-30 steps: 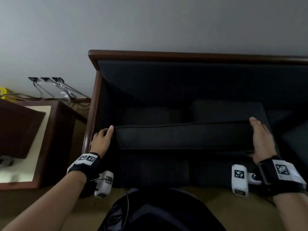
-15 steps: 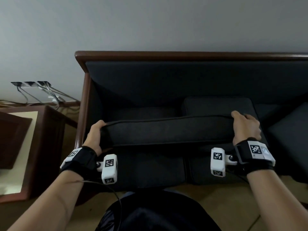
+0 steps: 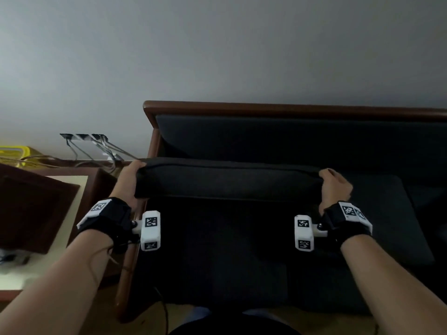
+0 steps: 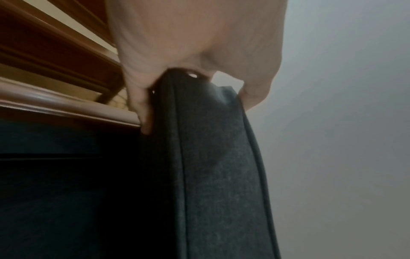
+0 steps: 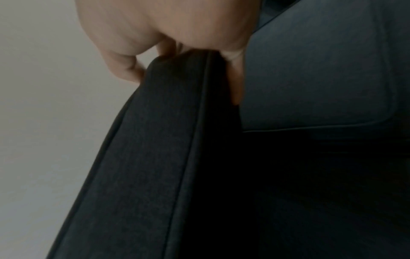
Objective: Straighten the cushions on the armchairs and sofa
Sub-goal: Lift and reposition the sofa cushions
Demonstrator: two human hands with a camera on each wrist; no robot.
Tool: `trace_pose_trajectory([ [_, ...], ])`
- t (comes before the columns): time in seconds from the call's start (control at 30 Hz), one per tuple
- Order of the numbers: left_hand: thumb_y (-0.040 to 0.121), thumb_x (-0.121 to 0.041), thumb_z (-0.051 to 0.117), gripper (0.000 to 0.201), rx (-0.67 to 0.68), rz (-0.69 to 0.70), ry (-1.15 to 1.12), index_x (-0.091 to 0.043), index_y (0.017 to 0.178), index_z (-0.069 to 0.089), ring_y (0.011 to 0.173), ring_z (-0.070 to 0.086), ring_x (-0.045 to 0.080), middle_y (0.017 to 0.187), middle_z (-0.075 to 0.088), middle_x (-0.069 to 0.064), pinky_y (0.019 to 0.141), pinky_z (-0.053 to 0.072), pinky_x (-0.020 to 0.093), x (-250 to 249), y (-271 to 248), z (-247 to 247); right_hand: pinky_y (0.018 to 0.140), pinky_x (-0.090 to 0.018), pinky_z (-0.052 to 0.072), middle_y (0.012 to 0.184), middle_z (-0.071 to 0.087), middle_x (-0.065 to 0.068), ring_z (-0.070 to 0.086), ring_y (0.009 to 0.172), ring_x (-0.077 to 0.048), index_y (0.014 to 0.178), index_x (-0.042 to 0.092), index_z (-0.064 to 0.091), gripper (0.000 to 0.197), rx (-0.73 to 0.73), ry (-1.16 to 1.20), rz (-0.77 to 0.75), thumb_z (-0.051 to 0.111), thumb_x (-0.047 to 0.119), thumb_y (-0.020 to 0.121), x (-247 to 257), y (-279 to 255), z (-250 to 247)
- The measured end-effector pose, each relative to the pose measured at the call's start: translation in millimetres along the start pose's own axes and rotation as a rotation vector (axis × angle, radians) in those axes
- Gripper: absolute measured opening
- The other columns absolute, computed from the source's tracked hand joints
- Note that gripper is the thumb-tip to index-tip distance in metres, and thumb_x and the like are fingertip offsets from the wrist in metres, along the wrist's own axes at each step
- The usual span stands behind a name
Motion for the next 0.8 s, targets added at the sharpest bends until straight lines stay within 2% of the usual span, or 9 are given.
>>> trace_pose_trajectory([
  [0.07, 0.061, -0.048, 0.072, 0.052, 0.005, -0.078, -0.023, -0.028, 0.108, 0.065, 0.091, 0.063, 0.026, 0.112, 0.066, 0.01, 0.083, 0.052, 0.039, 20.1, 23.4, -2.6, 0.097, -0.045, 0.052, 0.117, 0.069, -0.005, 0.065, 0.103, -0.025, 0.12, 0.03, 0.068, 0.05, 0.096, -0.012, 0.075, 0.076, 0.032, 0.07, -25.1, 11.4, 25.1],
  [0.17, 0.059, -0.047, 0.078, 0.064, 0.006, -0.135, 0.028, -0.022, 0.115, 0.063, 0.089, 0.067, 0.028, 0.11, 0.068, 0.008, 0.076, 0.055, 0.043, 51.2, 62.2, -6.0, 0.094, -0.049, 0.054, 0.118, 0.067, -0.008, 0.066, 0.101, -0.03, 0.111, 0.033, 0.066, 0.053, 0.148, -0.043, 0.179, 0.081, 0.041, 0.061, -71.1, 34.0, 37.0],
  [0.23, 0.049, -0.049, 0.086, 0.084, -0.024, -0.156, 0.047, -0.02, 0.123, 0.061, 0.095, 0.07, 0.036, 0.115, 0.069, 0.012, 0.073, 0.058, 0.052, 59.6, 65.7, -6.4, 0.095, -0.049, 0.054, 0.118, 0.066, -0.006, 0.066, 0.101, -0.031, 0.115, 0.035, 0.064, 0.069, 0.132, -0.072, 0.202, 0.082, 0.053, 0.05, -89.3, 42.4, 36.2],
  [0.37, 0.037, -0.06, 0.089, 0.1, -0.055, -0.108, 0.024, -0.026, 0.127, 0.059, 0.103, 0.068, 0.035, 0.119, 0.069, 0.008, 0.078, 0.057, 0.052, 48.5, 89.6, -8.5, 0.095, -0.046, 0.053, 0.115, 0.066, -0.009, 0.065, 0.1, -0.03, 0.129, 0.02, 0.058, 0.068, 0.139, -0.008, 0.167, 0.083, 0.038, 0.068, -51.6, 37.7, 54.4],
  [0.47, 0.045, -0.058, 0.085, 0.088, -0.011, -0.032, -0.038, -0.028, 0.124, 0.062, 0.117, 0.06, 0.028, 0.129, 0.064, 0.002, 0.084, 0.052, 0.046, 4.6, 81.7, 14.0, 0.091, -0.046, 0.055, 0.112, 0.07, -0.013, 0.068, 0.098, -0.031, 0.118, 0.012, 0.067, 0.056, 0.214, 0.039, 0.152, 0.081, 0.03, 0.067, -9.1, 50.9, 75.3],
  [0.53, 0.068, -0.04, 0.078, 0.069, 0.037, 0.087, -0.062, -0.019, 0.131, 0.057, 0.115, 0.057, 0.021, 0.134, 0.059, 0.005, 0.083, 0.05, 0.034, -31.7, 62.0, 40.3, 0.082, -0.034, 0.054, 0.109, 0.068, -0.009, 0.065, 0.105, -0.027, 0.115, 0.011, 0.066, 0.041, 0.257, 0.056, 0.101, 0.074, 0.024, 0.077, 21.1, 56.0, 88.2],
  [0.6, 0.085, -0.014, 0.067, 0.055, 0.033, 0.199, -0.057, -0.01, 0.136, 0.049, 0.104, 0.054, 0.019, 0.133, 0.052, 0.014, 0.078, 0.048, 0.018, -58.2, 60.9, 53.1, 0.082, -0.027, 0.045, 0.113, 0.06, -0.003, 0.057, 0.11, -0.02, 0.131, 0.012, 0.057, 0.051, 0.272, 0.064, 0.045, 0.07, 0.019, 0.083, 43.8, 56.6, 99.4],
  [0.7, 0.088, -0.011, 0.064, 0.059, 0.025, 0.273, 0.002, -0.017, 0.141, 0.039, 0.113, 0.056, 0.019, 0.14, 0.048, 0.009, 0.084, 0.049, 0.023, -67.9, 60.2, 64.4, 0.095, -0.028, 0.037, 0.117, 0.056, -0.002, 0.052, 0.104, -0.014, 0.138, 0.014, 0.052, 0.054, 0.329, -0.002, -0.018, 0.067, 0.018, 0.087, 61.3, 45.3, 111.5],
  [0.8, 0.089, -0.008, 0.064, 0.051, 0.022, 0.329, 0.218, -0.013, 0.136, 0.044, 0.113, 0.054, 0.017, 0.133, 0.052, 0.002, 0.088, 0.045, 0.026, -49.9, 47.6, 62.2, 0.099, -0.031, 0.039, 0.118, 0.056, -0.006, 0.05, 0.111, -0.019, 0.138, 0.011, 0.052, 0.049, 0.368, -0.088, -0.008, 0.064, 0.018, 0.091, 45.0, 35.7, 104.1],
])
Point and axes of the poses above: each hand's wrist, its own y-axis towards the middle knuckle, its own z-axis out of the palm, x = y × z, the point moved 10 cm from there along y, towards the middle knuckle
